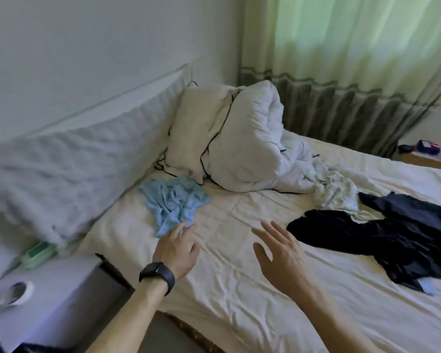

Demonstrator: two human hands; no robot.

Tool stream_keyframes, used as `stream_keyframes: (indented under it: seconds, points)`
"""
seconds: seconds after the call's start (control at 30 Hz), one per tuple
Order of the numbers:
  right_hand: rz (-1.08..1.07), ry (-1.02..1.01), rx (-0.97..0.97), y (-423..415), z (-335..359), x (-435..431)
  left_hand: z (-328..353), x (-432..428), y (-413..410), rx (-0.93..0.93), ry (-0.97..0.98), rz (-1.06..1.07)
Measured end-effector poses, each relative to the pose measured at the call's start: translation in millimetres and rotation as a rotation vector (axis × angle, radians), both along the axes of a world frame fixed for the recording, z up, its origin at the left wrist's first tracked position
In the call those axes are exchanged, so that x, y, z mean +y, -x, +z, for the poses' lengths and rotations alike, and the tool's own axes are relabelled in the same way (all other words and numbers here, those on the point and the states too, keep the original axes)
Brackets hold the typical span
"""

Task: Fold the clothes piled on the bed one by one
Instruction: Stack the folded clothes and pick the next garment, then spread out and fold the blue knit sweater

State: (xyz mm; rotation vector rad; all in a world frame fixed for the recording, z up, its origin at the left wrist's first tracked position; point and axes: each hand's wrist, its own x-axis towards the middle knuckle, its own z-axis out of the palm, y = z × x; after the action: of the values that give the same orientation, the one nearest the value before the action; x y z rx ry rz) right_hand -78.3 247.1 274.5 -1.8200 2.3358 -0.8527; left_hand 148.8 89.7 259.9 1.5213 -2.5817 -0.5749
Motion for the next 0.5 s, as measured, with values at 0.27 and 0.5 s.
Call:
stream_keyframes:
  seconds: [0.27,0.5]
  points:
    - [0.097,-0.093,-0.104,-39,-25,-130,-23,-90,-63,-0.097,-0.074,0.114]
    - [0.136,-0.269,-0.183,-58,-77,-222,-61,-164,-85,-0.176,-0.145,0.148]
